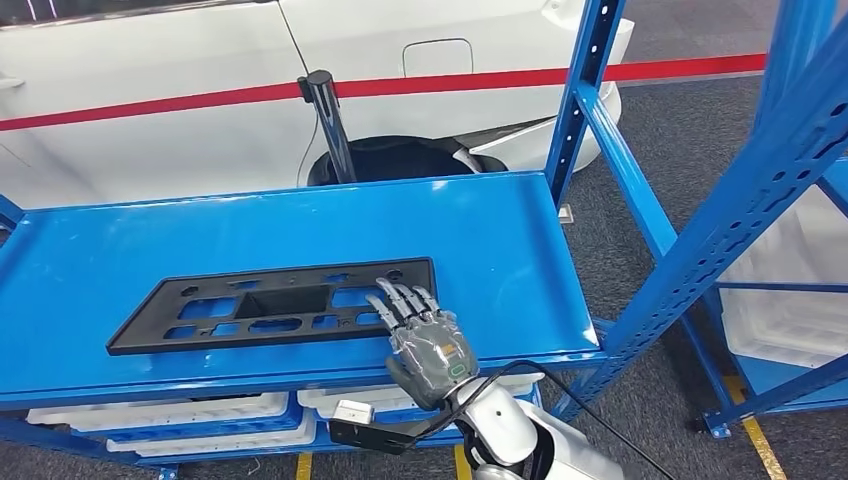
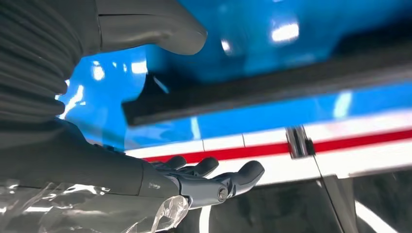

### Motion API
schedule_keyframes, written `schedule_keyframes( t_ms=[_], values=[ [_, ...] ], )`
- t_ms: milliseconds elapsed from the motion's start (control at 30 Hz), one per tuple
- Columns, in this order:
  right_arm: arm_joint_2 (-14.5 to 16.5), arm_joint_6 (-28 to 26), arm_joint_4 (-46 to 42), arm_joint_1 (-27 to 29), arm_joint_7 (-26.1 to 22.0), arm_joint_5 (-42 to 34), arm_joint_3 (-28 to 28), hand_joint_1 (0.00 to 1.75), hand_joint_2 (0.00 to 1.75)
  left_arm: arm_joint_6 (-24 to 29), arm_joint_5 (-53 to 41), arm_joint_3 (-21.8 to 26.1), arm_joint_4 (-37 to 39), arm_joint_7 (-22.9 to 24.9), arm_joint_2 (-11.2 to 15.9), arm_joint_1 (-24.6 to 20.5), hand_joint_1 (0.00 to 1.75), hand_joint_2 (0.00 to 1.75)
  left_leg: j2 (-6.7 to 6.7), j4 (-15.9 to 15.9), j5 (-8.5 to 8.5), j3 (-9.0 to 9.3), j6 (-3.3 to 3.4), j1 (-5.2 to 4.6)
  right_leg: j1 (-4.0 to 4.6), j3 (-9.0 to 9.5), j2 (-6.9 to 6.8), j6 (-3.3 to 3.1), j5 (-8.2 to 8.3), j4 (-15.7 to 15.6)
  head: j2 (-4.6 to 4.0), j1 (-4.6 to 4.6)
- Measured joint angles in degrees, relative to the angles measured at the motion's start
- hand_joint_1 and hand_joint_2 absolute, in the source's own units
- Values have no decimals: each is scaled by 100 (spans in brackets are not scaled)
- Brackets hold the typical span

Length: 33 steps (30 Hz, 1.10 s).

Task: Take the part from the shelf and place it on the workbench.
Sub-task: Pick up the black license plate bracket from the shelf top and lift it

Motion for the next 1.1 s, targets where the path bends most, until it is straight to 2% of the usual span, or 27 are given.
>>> schedule_keyframes(
  t_ms=[33,100,133,167,267,300,333,400,433,467,500,533,600,633,667,700,767,833,867,933,967,1000,1033,1100],
  values=[
    [19,4,72,-26,4,0,16,0,175,-1,-5,-1,0,2,0,-2,0,0,0,-346,201,149,-1,12,-5,8,4,4,-2,0,0,1],
    [56,4,176,-81,12,1,33,0,175,-1,-10,-2,0,3,1,-11,0,0,-1,-1261,609,568,21,8,-3,18,20,28,-10,-2,0,0],
    [76,4,223,-105,15,2,40,0,175,-1,-13,-3,0,4,1,-16,0,0,-1,-1571,721,705,43,-5,2,19,27,50,-14,-3,0,1],
    [92,4,268,-122,16,2,48,0,175,-1,-15,-3,0,5,1,-19,0,0,-2,-1719,757,765,69,-24,5,19,31,81,-17,-6,0,1],
    [122,4,386,-142,17,2,82,0,175,-1,-19,-5,0,9,0,-22,0,0,-6,-1783,778,788,178,-42,-5,33,25,193,-36,-17,0,5],
    [126,4,421,-148,22,2,94,0,175,-1,-21,-5,0,9,-1,-24,0,0,-5,-1816,800,809,218,-33,-6,-2,22,216,-107,79,0,9],
    [129,9,459,-154,35,2,103,0,175,-1,-24,-5,0,9,-2,-27,0,0,-3,-1847,820,831,255,-23,-2,-97,21,229,-242,299,0,13],
    [130,32,549,-159,108,2,125,0,175,-5,-35,-5,0,9,-7,-29,0,0,2,-1858,822,841,296,-30,2,-459,21,233,-626,1069,0,20],
    [130,51,608,-161,172,2,138,0,175,-9,-42,-6,0,9,-10,-29,0,0,0,-1856,818,842,305,-39,3,-645,21,237,-765,1449,0,21],
    [130,65,669,-172,248,1,150,0,175,-15,-47,-7,0,9,-12,-28,0,0,-1,-1853,813,846,309,-45,3,-760,21,242,-804,1668,0,21],
    [130,74,735,-196,333,-5,159,0,175,-23,-51,-7,0,9,-13,-28,0,0,-3,-1847,806,854,308,-46,1,-765,20,246,-725,1656,0,22],
    [129,74,797,-234,417,-18,161,0,175,-33,-57,-8,0,9,-15,-31,0,0,-5,-1835,794,865,300,-41,-2,-650,18,248,-548,1401,0,23],
    [127,46,930,-340,576,-49,153,0,175,-52,-69,-8,0,9,-21,-42,0,0,-6,-1768,738,870,250,-42,-7,-255,10,250,-170,577,0,26],
    [125,21,998,-390,650,-66,142,0,175,-59,-79,-8,0,10,-23,-49,0,0,-6,-1729,708,862,220,-49,-6,-113,14,234,-69,280,0,26],
    [122,-4,1063,-430,715,-83,126,0,175,-63,-88,-9,0,11,-24,-54,0,0,-6,-1701,684,854,194,-60,1,-39,19,213,-35,119,0,26],
    [120,-27,1122,-462,772,-103,105,1,175,-66,-98,-10,0,13,-24,-57,0,0,-6,-1688,673,847,175,-64,18,-32,29,180,-49,90,0,25],
    [114,-62,1222,-513,863,-150,53,83,175,-68,-118,-14,0,15,-24,-56,0,0,-7,-1668,656,847,150,-42,20,-34,32,110,-34,84,0,23],
    [101,-78,1300,-561,921,-186,4,169,175,-74,-136,-22,0,15,-26,-54,0,0,-3,-1366,466,726,92,-16,0,-30,32,49,-16,76,0,12],
    [93,-79,1330,-578,936,-202,-15,175,175,-78,-143,-26,0,15,-27,-53,0,0,-1,-1037,291,582,54,-3,-6,-29,34,33,-13,74,0,7],
    [75,-78,1391,-590,953,-220,-44,175,175,-87,-152,-37,0,15,-28,-46,0,0,1,-221,-58,200,-3,19,-5,-33,37,16,-15,74,0,0],
    [66,-78,1418,-592,957,-228,-56,175,175,-91,-155,-43,0,15,-29,-43,0,0,1,34,-122,72,-11,24,-3,-31,40,15,-16,74,0,-1],
    [57,-77,1442,-598,959,-234,-67,175,175,-95,-158,-48,0,15,-30,-41,0,0,0,78,-84,44,-5,25,-1,-26,43,14,-17,74,0,-1],
    [51,-77,1460,-609,961,-241,-80,175,175,-98,-161,-52,0,15,-30,-42,0,0,0,-118,51,131,13,22,2,-18,47,14,-17,74,0,-1],
    [46,-96,1488,-646,957,-255,-106,175,175,-100,-170,-56,0,15,-30,-51,0,0,-2,-985,435,549,95,-3,8,0,51,18,-16,71,0,-1]
  ],
)
